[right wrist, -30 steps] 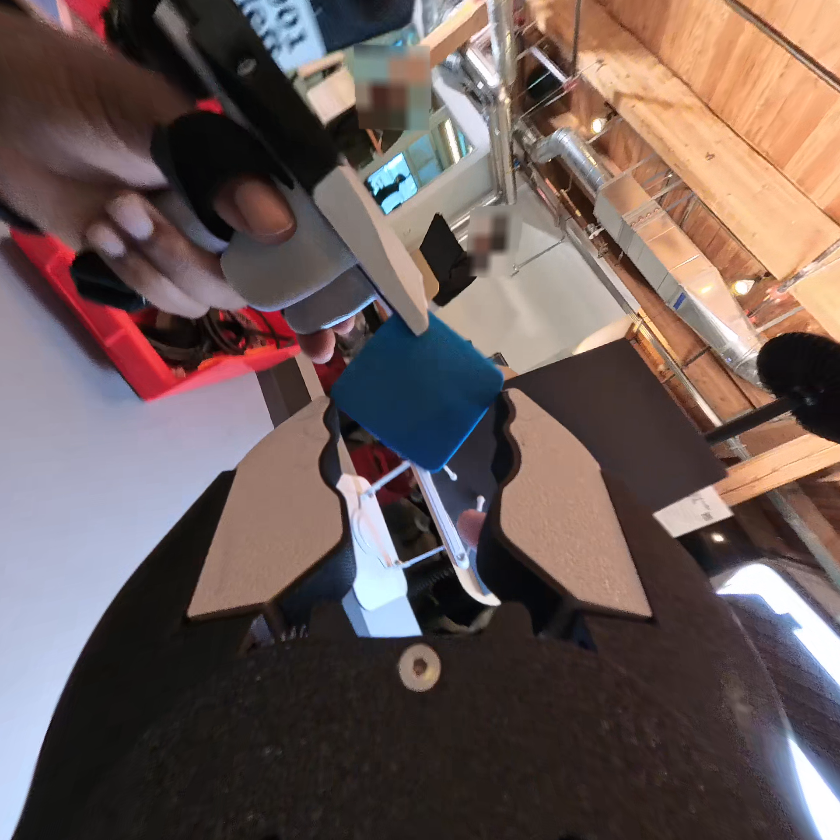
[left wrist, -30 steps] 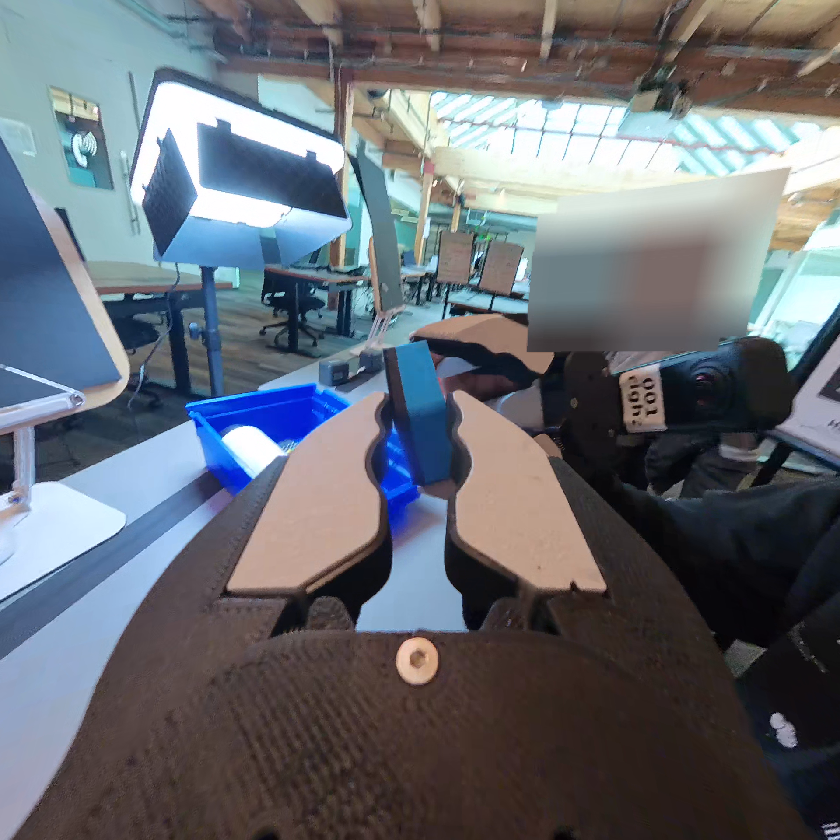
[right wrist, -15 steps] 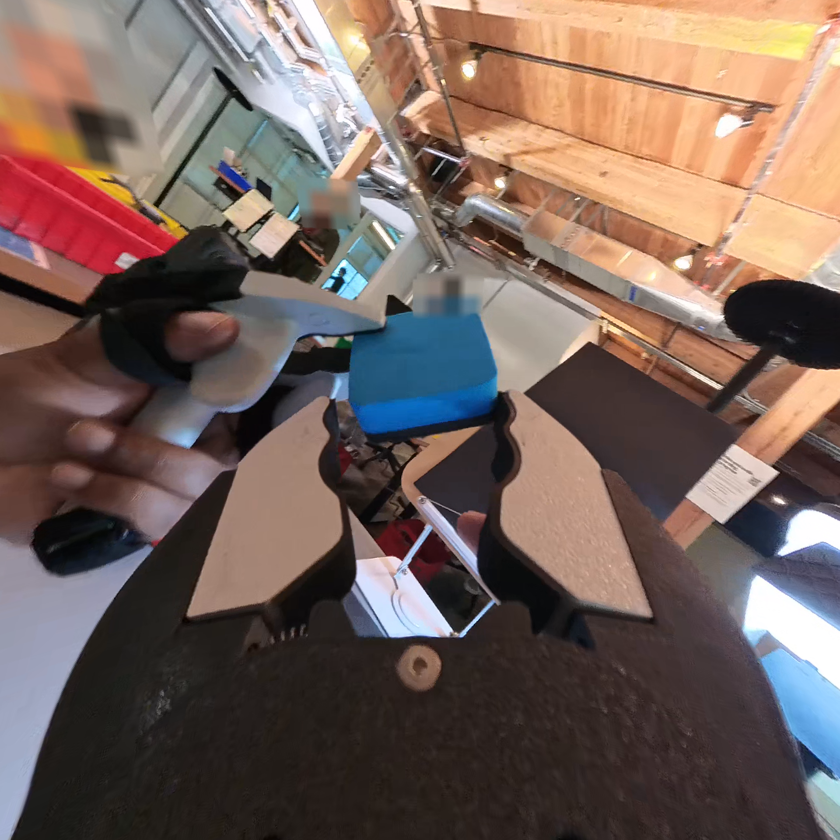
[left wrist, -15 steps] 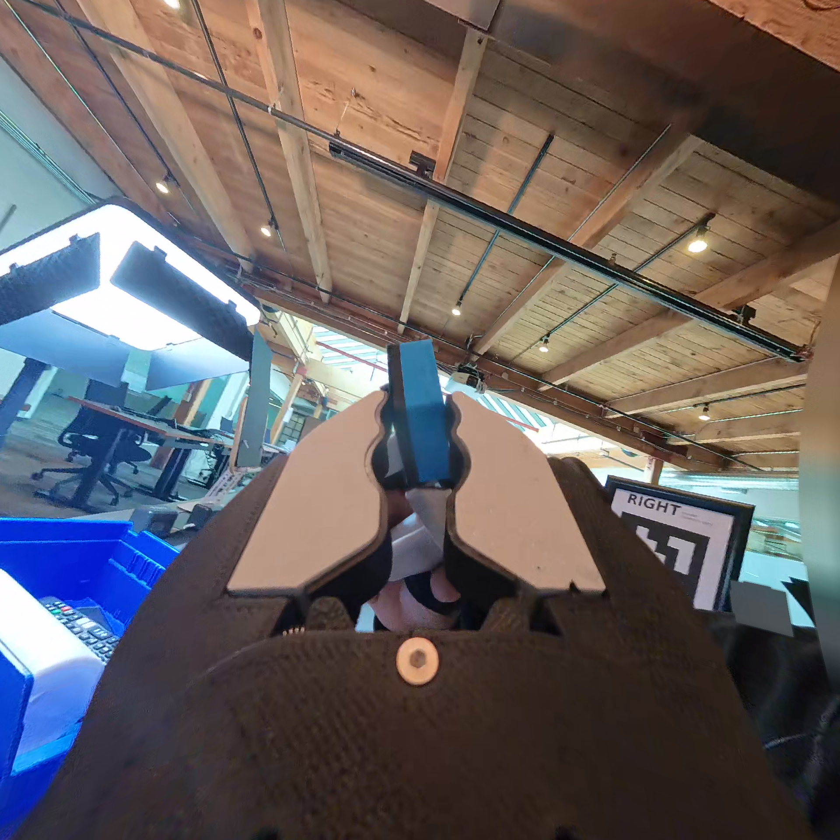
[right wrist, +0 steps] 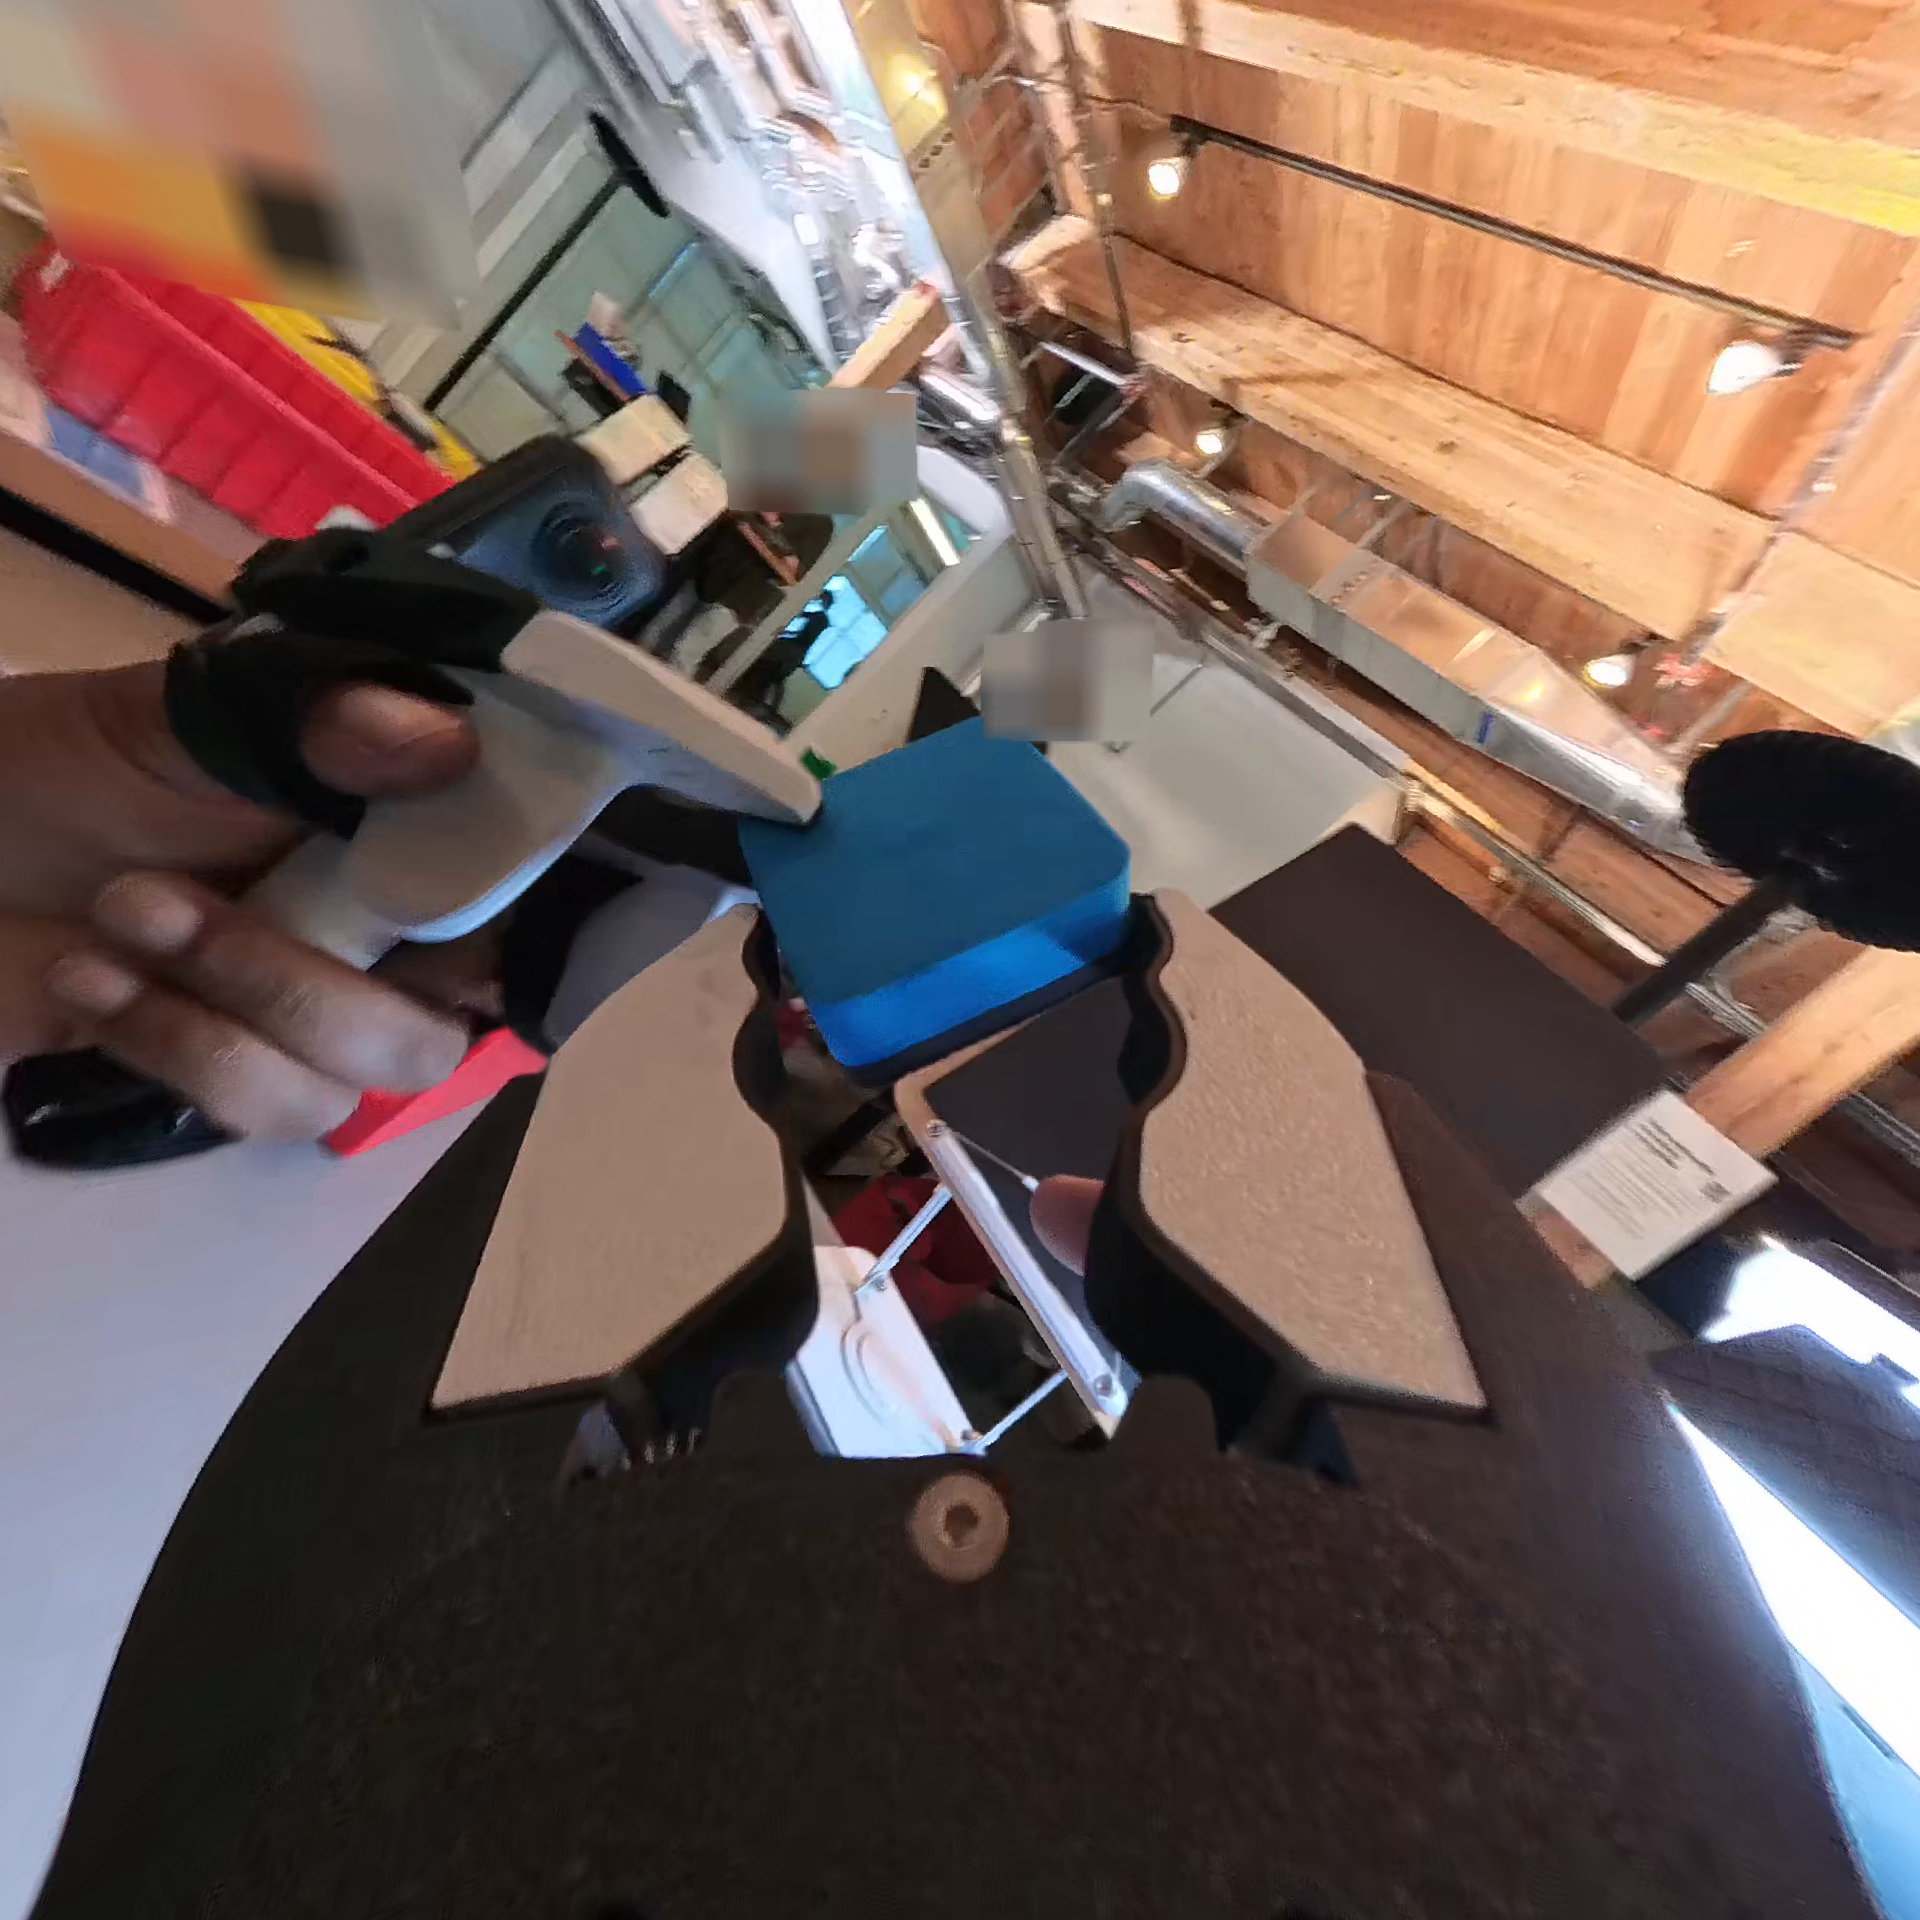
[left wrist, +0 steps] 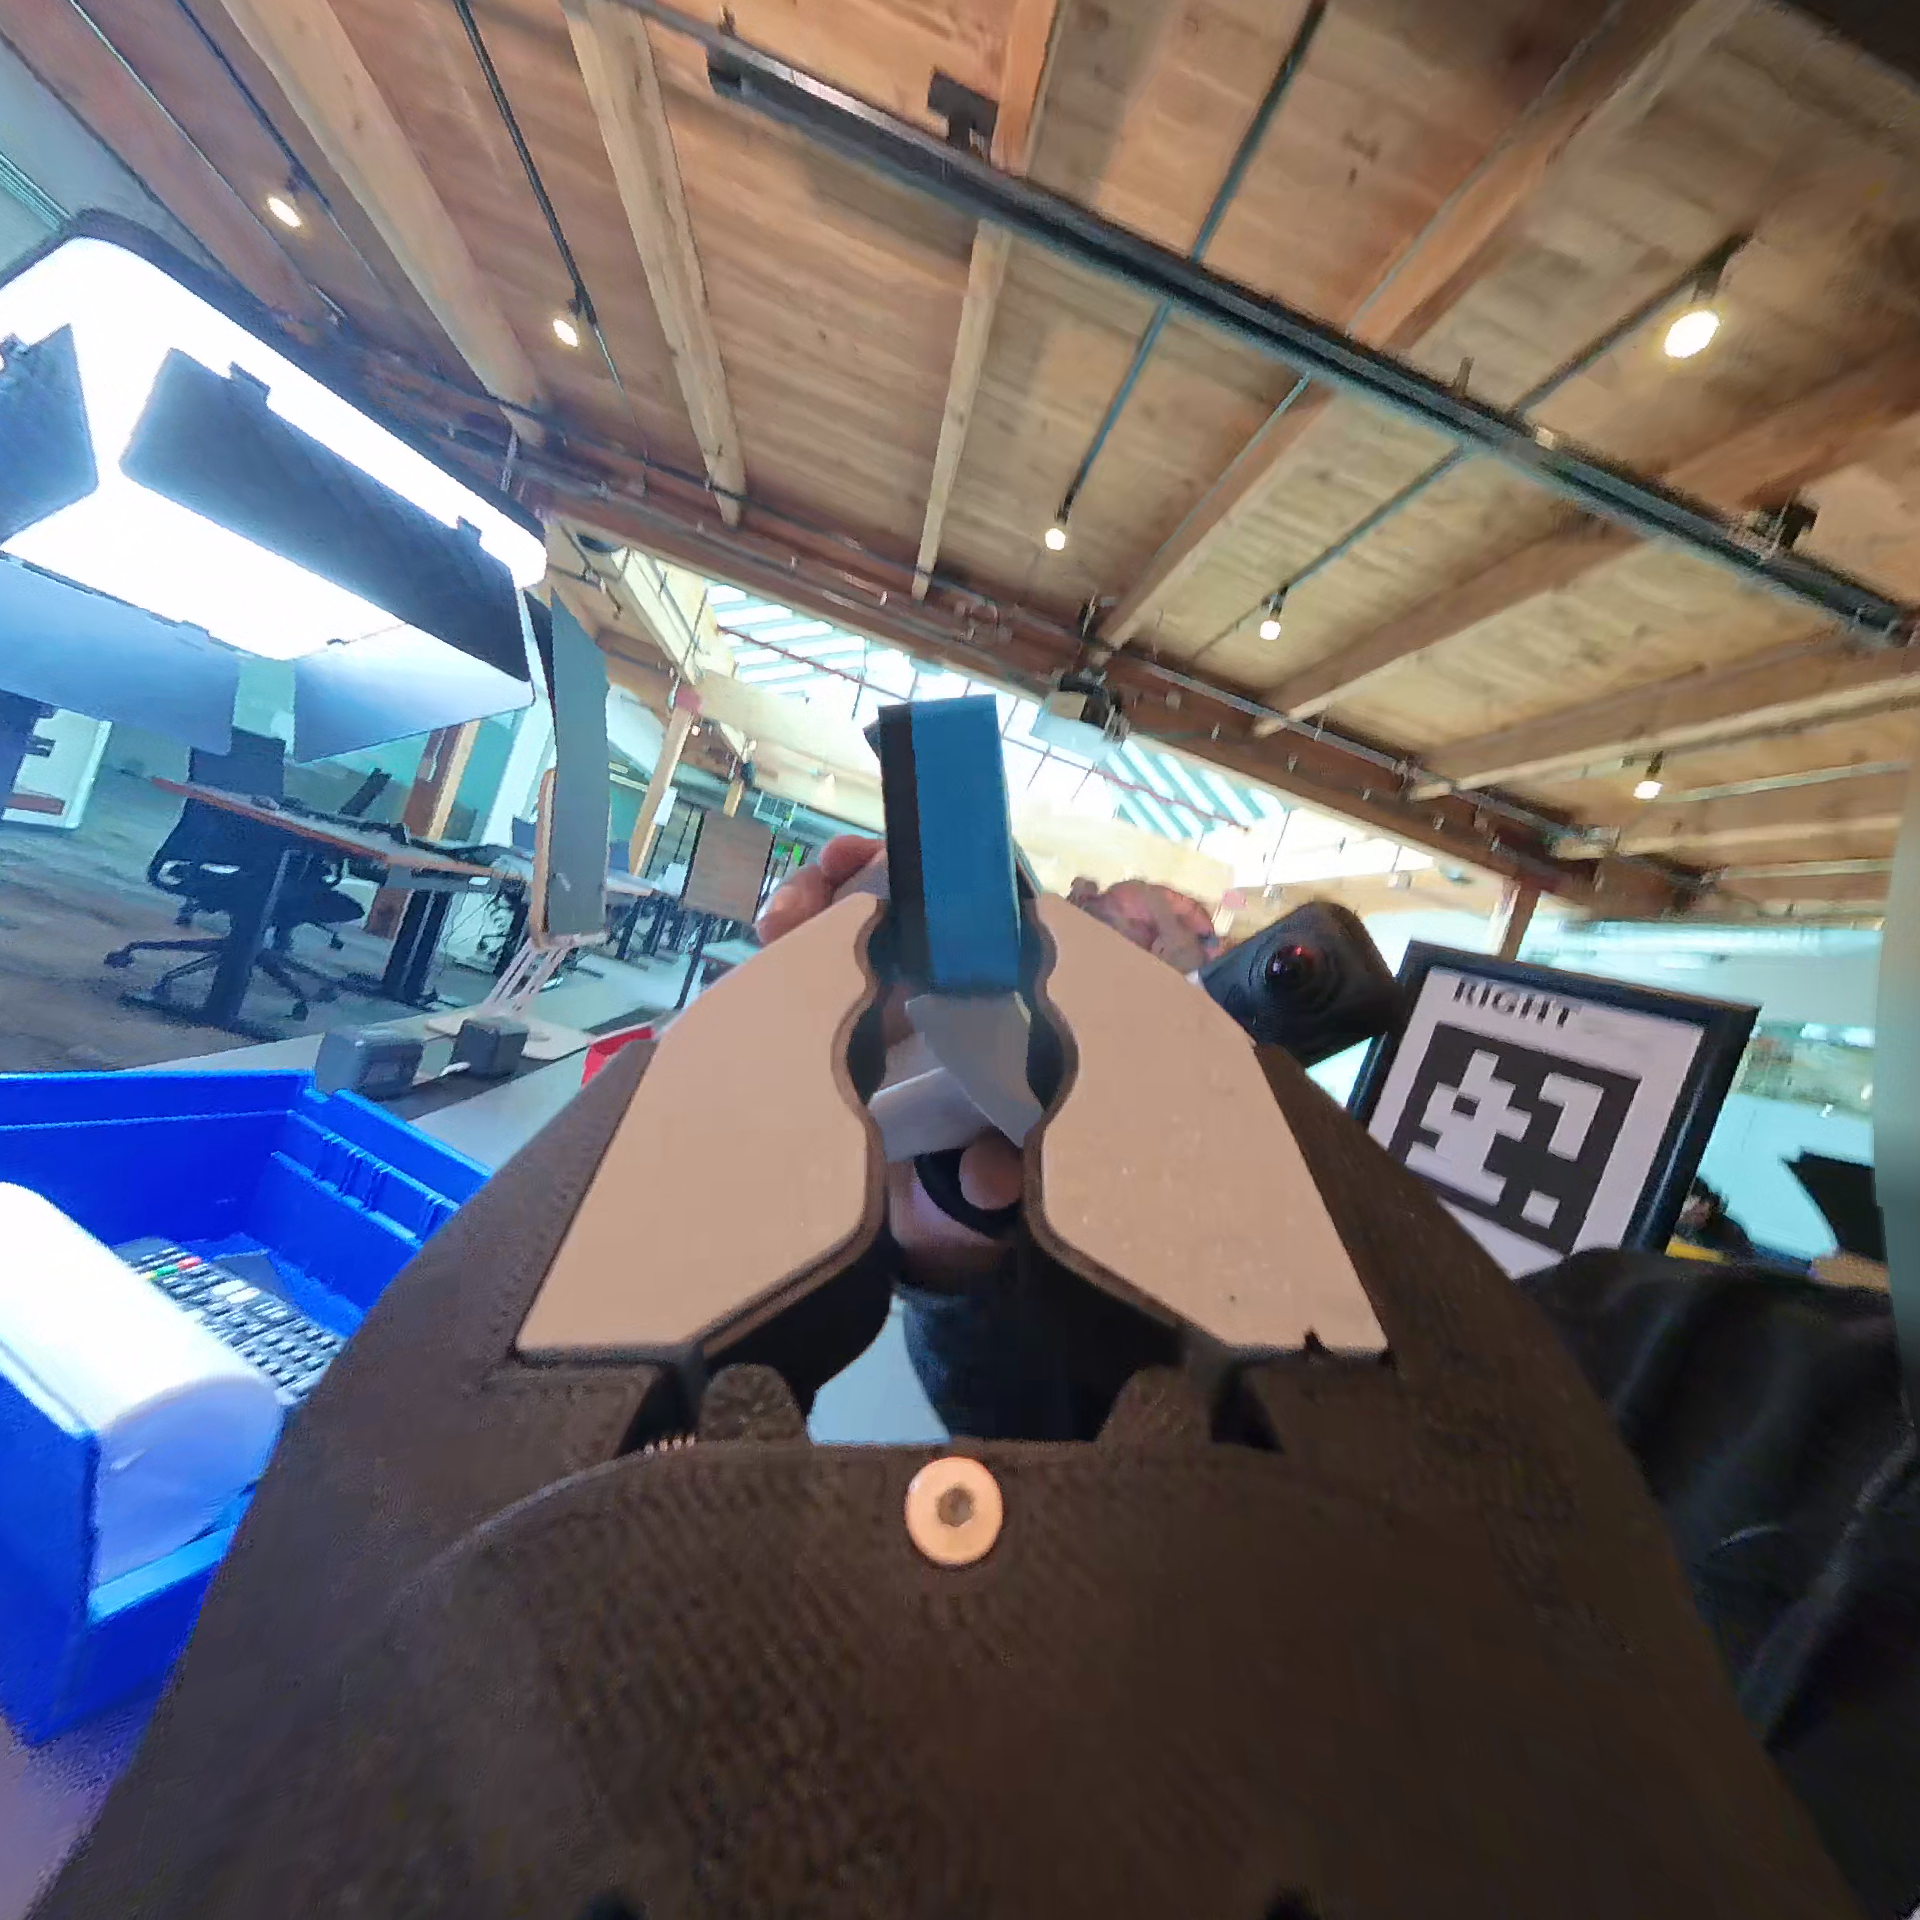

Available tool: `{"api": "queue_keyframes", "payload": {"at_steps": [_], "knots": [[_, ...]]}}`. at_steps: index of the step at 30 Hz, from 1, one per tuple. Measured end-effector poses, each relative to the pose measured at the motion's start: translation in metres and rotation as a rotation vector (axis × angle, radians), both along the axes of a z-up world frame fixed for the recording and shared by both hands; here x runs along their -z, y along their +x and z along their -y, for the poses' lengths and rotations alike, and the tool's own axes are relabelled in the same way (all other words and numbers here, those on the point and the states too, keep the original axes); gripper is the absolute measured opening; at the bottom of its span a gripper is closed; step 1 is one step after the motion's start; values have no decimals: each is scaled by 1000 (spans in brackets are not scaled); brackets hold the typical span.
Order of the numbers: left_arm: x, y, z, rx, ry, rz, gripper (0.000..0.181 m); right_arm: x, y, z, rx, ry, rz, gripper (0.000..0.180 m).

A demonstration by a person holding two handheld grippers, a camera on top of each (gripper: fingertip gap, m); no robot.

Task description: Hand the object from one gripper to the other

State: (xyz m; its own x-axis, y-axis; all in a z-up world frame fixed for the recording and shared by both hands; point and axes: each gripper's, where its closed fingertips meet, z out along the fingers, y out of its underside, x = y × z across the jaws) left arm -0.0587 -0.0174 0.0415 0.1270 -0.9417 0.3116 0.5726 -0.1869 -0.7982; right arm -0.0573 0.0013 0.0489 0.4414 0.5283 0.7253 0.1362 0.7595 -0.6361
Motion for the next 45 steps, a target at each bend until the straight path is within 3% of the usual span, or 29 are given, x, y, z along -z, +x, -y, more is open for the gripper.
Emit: {"api": "queue_keyframes", "payload": {"at_steps": [5,10,16,21,27,33,36,39,45], "knots": [[5,2,2,-26,6,-212,41,25,-1,5,-73,-35,220,63],[23,6,-2,-65,-22,-406,29,51,-8,13,-113,-47,373,64],[1,-14,-13,-115,-69,-155,25,28,-15,9,-80,-6,164,67],[4,-12,-20,-88,-153,-9,25,27,-25,2,25,37,113,77],[11,-1,-18,-54,-148,-89,25,32,-18,2,-7,20,196,70],[32,8,-9,-57,-81,-417,42,63,-12,15,-126,-47,428,70],[46,14,-5,-41,-64,-537,35,73,-13,22,-160,-63,490,70],[40,11,-9,-76,-53,-508,31,66,-15,18,-148,-84,434,68],[11,-19,-24,-202,-64,-236,30,32,-16,3,-152,-194,155,72]]}}
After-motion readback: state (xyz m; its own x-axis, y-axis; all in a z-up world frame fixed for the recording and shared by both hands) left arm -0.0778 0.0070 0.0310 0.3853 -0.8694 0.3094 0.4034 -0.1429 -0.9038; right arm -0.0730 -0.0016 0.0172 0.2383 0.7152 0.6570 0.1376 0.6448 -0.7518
